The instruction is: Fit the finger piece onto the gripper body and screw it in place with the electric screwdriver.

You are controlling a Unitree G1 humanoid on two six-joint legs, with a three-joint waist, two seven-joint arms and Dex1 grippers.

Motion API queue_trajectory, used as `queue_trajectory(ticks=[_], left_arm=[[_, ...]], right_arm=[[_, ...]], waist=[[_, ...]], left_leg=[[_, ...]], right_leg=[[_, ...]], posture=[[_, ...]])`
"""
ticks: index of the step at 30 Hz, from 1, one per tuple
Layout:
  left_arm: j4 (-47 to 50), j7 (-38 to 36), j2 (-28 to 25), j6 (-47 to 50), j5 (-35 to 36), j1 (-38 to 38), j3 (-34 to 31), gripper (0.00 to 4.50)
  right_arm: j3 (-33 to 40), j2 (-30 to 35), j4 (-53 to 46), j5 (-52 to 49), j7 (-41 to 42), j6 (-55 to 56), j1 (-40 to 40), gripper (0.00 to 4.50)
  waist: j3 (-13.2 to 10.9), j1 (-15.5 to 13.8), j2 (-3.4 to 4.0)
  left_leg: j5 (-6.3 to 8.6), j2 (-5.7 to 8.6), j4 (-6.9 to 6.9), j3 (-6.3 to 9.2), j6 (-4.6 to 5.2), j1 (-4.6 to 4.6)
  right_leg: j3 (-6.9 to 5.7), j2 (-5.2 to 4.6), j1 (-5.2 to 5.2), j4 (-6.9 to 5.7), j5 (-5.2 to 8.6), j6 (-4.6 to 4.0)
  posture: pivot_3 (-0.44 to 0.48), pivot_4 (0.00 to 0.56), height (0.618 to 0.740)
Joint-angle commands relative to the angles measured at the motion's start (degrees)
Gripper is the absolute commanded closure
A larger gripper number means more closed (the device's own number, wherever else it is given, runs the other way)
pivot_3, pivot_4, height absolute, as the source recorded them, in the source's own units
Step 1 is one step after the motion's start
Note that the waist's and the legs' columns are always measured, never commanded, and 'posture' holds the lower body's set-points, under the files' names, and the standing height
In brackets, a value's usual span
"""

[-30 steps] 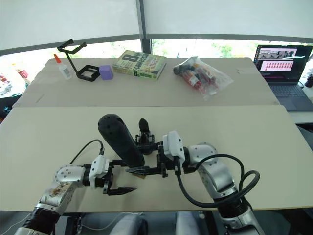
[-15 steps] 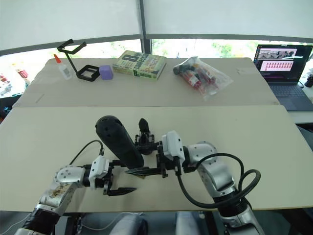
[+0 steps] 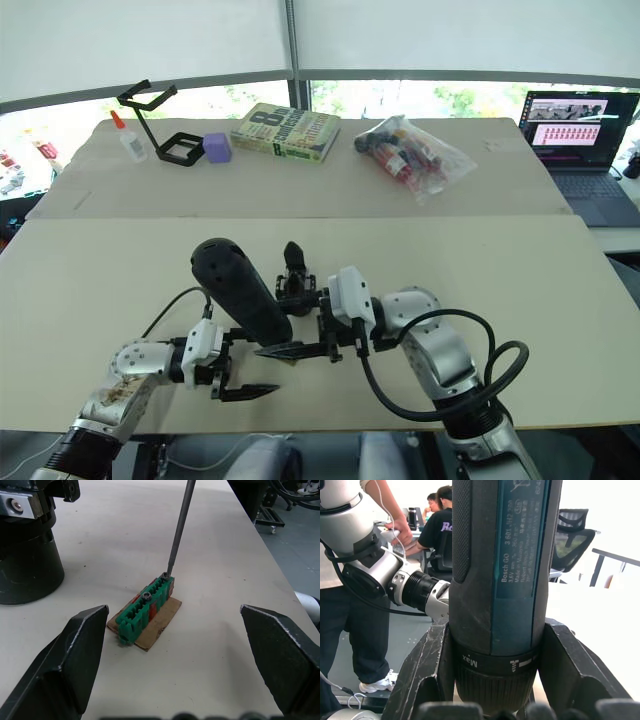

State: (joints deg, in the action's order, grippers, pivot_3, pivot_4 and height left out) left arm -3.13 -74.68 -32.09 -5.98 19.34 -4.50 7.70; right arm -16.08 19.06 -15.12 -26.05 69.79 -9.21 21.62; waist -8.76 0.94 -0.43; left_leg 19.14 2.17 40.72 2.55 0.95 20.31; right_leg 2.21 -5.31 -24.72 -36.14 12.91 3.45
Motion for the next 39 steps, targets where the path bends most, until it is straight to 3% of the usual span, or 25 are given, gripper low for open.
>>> queue_trajectory(ticks=[1, 39], left_arm=[[1.7, 0.2, -0.4, 0.2, 0.4, 0.5, 0.1, 0.0], [1.8, 0.2, -0.4, 0.7, 0.7, 0.5, 0.0, 0.0]], right_arm=[[0.3, -0.4, -1.2, -1.5, -0.2, 0.6, 1.4, 2.58], [0.5, -0.1, 2.1, -0.7, -0.4, -0.3, 2.5, 2.58]], waist=[[0.0, 0.0, 0.0], [0.0, 0.0, 0.0]], left_leg=[[0.0, 0.0, 0.0, 0.0, 0.0, 0.0], [0.0, 0.0, 0.0, 0.01, 0.0, -0.01]], right_leg=[[0.0, 0.0, 0.0, 0.0, 0.0, 0.0], [0.0, 0.0, 0.01, 0.0, 0.0, 0.0]], posture=[[0.0, 0.15, 0.74], [0.0, 0.15, 0.74]])
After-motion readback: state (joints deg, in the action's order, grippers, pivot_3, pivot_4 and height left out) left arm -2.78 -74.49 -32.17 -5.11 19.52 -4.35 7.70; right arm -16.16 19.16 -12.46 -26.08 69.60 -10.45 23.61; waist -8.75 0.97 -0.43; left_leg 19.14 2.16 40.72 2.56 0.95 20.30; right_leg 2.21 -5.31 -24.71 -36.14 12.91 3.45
